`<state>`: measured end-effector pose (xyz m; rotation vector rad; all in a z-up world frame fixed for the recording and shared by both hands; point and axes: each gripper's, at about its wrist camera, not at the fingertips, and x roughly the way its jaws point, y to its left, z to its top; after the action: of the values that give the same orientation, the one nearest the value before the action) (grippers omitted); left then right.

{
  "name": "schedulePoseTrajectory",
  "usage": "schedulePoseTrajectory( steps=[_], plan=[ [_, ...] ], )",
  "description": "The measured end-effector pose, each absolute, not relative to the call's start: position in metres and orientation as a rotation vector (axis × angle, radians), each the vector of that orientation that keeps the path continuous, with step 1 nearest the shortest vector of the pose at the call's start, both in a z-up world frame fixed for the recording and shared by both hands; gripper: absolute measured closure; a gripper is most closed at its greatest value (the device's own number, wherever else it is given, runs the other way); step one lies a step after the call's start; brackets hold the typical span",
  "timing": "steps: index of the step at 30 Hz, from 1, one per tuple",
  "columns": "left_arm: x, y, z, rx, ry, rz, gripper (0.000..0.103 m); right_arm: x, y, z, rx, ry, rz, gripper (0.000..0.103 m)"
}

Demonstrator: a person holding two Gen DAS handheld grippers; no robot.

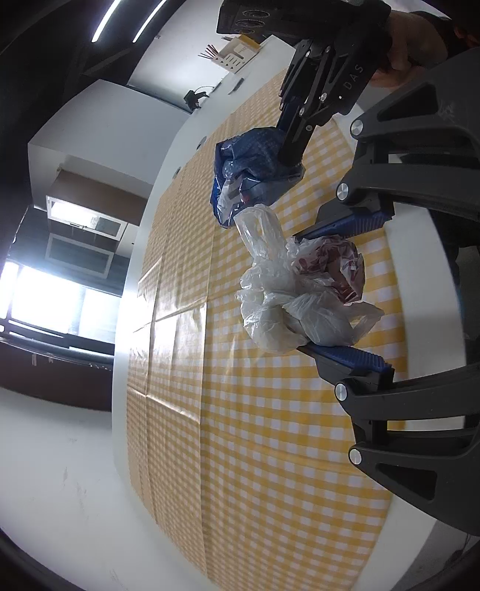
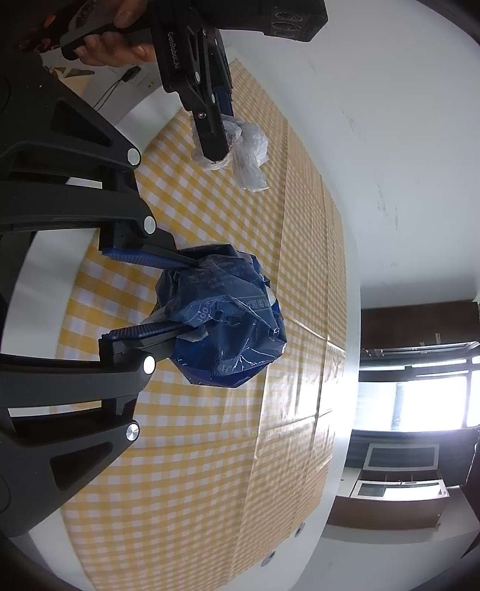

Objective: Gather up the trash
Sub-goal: 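Carry the white bag and blue bag down over the blue wastebasket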

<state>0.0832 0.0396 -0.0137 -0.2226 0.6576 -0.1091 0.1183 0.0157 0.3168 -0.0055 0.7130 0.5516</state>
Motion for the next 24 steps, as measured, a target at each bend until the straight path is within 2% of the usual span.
schedulePoseTrajectory(
  steps=[9, 24],
  plan=[
    [0.020, 0.009, -0.008, -0.176, 0.613, -0.154, 0.053, 0.060, 0.008, 0.313, -0.044, 0.689, 0.577, 0.077],
    [-0.057, -0.005, -0.081, -0.173, 0.688, -0.228, 0.053, -0.046, -0.006, 0.264, -0.114, 0.778, 0.660, 0.077]
  ],
)
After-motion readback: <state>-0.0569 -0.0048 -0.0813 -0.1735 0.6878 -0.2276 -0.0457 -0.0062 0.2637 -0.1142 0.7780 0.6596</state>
